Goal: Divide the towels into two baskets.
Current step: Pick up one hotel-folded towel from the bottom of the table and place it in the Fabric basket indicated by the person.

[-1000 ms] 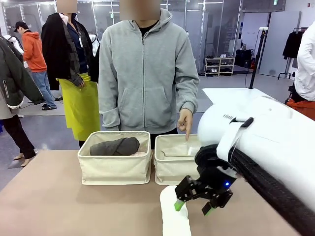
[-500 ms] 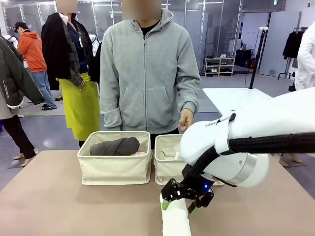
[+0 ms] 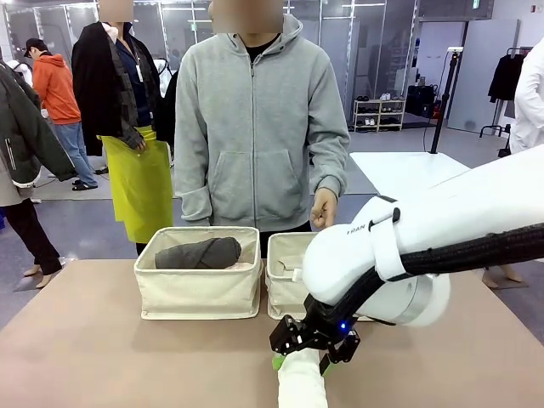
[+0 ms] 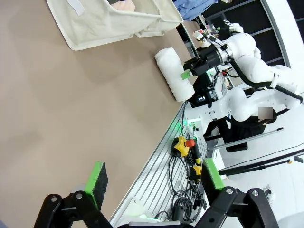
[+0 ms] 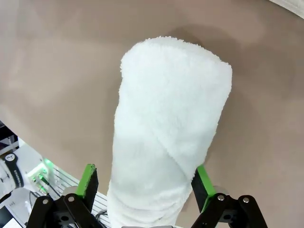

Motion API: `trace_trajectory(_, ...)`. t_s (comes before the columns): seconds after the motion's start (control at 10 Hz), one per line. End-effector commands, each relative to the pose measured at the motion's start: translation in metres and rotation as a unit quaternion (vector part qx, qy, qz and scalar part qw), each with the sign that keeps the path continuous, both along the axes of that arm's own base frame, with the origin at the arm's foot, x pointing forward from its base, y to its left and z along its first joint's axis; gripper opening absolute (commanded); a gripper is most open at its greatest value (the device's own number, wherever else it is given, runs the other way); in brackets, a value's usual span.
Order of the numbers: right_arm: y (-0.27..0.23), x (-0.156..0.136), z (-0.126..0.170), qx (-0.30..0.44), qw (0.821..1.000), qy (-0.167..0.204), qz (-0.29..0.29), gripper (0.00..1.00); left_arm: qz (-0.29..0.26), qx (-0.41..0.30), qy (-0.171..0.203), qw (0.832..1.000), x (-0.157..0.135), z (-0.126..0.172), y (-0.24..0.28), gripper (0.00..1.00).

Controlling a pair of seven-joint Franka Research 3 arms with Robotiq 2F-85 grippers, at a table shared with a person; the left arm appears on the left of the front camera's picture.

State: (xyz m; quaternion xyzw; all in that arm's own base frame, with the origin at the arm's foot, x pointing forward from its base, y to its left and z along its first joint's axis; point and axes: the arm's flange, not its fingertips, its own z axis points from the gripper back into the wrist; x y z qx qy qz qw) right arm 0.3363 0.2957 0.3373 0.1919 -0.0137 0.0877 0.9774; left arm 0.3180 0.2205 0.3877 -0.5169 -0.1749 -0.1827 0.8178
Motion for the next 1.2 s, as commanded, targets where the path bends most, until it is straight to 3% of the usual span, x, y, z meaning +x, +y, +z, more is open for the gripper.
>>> trace_trajectory(0.0,0.011,0.003,-0.005,-0.036,0.999,-0.024,-0.017,1.0,-0.001,0.002,0.001,1.0,-0.003,0.003,0.002,1.0)
trace_trajectory(0.2,0.012,0.0,-0.004,-0.071,0.995,-0.065,-0.006,1.0,-0.001,0.002,0.001,1.0,-0.003,0.003,0.002,1.0)
trace_trajectory(1.0,0.007,0.006,-0.032,-0.053,0.997,-0.054,-0.011,1.0,-0.001,0.002,0.001,1.0,-0.003,0.003,0.002,1.0)
trace_trajectory(1.1,0.007,0.005,-0.034,-0.047,0.998,-0.052,-0.002,0.94,-0.001,0.002,0.001,1.0,-0.003,0.003,0.002,1.0)
